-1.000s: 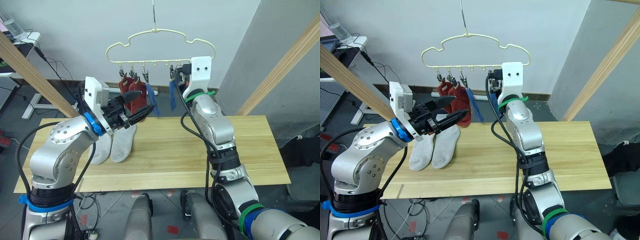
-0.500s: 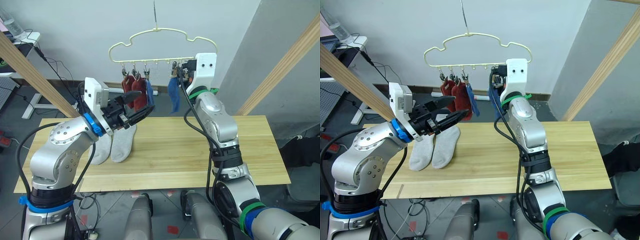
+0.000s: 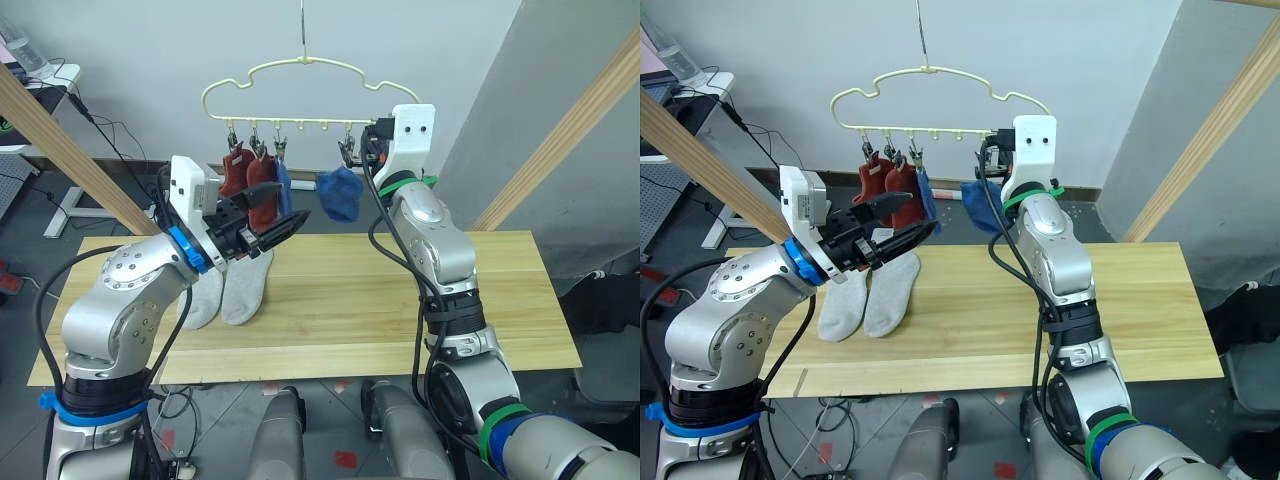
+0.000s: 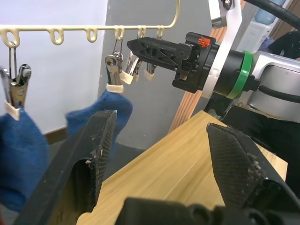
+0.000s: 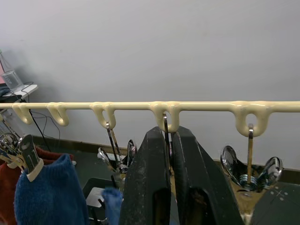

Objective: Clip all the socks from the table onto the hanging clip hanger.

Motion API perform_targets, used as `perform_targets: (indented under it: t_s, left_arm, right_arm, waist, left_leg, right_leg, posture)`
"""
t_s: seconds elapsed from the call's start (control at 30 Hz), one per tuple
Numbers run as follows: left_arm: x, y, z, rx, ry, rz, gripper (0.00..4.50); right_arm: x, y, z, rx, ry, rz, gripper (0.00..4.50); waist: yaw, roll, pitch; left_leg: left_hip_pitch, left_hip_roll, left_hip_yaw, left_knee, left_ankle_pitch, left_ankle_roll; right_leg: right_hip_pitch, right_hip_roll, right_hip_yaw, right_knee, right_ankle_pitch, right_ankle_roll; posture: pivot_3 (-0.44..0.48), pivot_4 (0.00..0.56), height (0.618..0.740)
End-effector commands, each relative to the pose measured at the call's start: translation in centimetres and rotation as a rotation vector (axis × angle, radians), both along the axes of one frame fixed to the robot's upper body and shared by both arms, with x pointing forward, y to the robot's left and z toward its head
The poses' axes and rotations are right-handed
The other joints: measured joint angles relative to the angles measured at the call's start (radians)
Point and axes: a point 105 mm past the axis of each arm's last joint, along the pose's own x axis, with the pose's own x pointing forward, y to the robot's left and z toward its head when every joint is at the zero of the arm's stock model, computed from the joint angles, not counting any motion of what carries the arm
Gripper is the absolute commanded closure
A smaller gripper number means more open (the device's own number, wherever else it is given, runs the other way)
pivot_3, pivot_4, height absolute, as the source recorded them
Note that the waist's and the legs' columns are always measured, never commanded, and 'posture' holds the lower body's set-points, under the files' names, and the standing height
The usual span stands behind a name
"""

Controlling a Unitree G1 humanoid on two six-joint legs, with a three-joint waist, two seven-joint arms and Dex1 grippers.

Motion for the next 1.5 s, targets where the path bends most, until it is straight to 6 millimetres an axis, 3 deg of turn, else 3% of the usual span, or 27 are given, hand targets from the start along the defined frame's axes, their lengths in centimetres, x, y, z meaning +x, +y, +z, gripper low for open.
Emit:
perform_targets:
  t_s: [0.03, 0.23, 0.3, 0.5, 0.67, 0.8, 1.1, 1.5]
  left_arm:
    - [-0.3, -0.3, 0.6, 0.015, -0.038, -0.012, 1.08]
    - [-0.3, 0.0, -0.4, 0.045, -0.006, -0.005, 1.08]
    - [-0.3, 0.2, -1.6, 0.074, 0.027, 0.003, 1.08]
    - [-0.1, 1.3, -6.4, 0.152, 0.169, 0.058, 1.08]
    - [1.4, 3.6, -9.5, 0.199, 0.205, 0.22, 1.08]
    - [3.4, 6.4, -13.6, 0.294, 0.27, 0.421, 1.08]
    - [5.8, 6.9, -17.8, 0.342, 0.359, 0.565, 1.08]
    - [6.9, 8.4, -20.2, 0.381, 0.481, 0.664, 1.08]
  right_arm:
    - [-0.7, -0.3, 1.8, 0.013, -0.058, 0.041, 4.47]
    - [-1.3, -2.0, 1.9, -0.037, -0.012, 0.17, 4.47]
    - [-2.1, -2.4, 1.7, -0.079, 0.045, 0.324, 4.47]
    - [-4.6, -3.3, 1.3, 0.125, 0.367, 0.738, 4.47]
    - [-5.7, -2.8, 1.4, 0.163, 0.45, 0.855, 4.47]
    - [-5.5, -2.4, 1.4, 0.163, 0.458, 0.838, 4.47]
    - [-6.0, -1.7, 1.2, 0.16, 0.46, 0.838, 4.47]
    - [-6.4, -1.4, 1.4, 0.148, 0.452, 0.828, 4.47]
  waist:
    - [0.0, 0.0, 0.0]
    - [0.001, 0.0, 0.0]
    - [0.001, 0.001, 0.0]
    - [-0.001, 0.001, 0.001]
    - [-0.001, 0.003, 0.002]
    - [-0.001, 0.003, 0.003]
    - [0.001, 0.003, 0.003]
    - [-0.003, 0.003, 0.002]
  left_leg:
    - [0.0, 0.0, 0.0, 0.0, 0.0, 0.0]
    - [0.0, 0.0, 0.0, 0.0, 0.0, 0.0]
    - [0.0, 0.0, 0.0, -0.001, 0.0, 0.0]
    - [0.0, 0.0, 0.0, -0.005, 0.0, 0.0]
    - [0.0, 0.001, 0.0, -0.006, 0.0, 0.001]
    - [0.0, 0.0, 0.001, -0.006, 0.0, 0.001]
    - [-0.002, -0.001, 0.001, -0.005, -0.001, 0.001]
    - [-0.001, -0.001, 0.001, -0.005, -0.001, 0.001]
  right_leg:
    - [0.0, 0.0, 0.0, 0.0, 0.0, 0.0]
    - [0.0, 0.0, 0.0, -0.001, 0.0, 0.0]
    - [0.0, 0.0, 0.0, -0.002, 0.0, 0.0]
    - [0.001, 0.0, 0.0, -0.007, 0.0, 0.0]
    - [0.0, 0.0, 0.001, -0.008, 0.0, -0.001]
    - [0.0, 0.0, 0.001, -0.008, 0.0, 0.0]
    - [0.0, -0.001, 0.0, -0.007, 0.0, 0.0]
    - [0.001, -0.001, 0.0, -0.006, 0.002, -0.004]
  posture:
    - [0.037, 0.319, 0.74]
    - [0.026, 0.323, 0.74]
    - [0.014, 0.327, 0.74]
    - [-0.009, 0.335, 0.74]
    - [-0.007, 0.34, 0.74]
    - [-0.005, 0.338, 0.74]
    - [-0.018, 0.331, 0.74]
    - [-0.034, 0.32, 0.74]
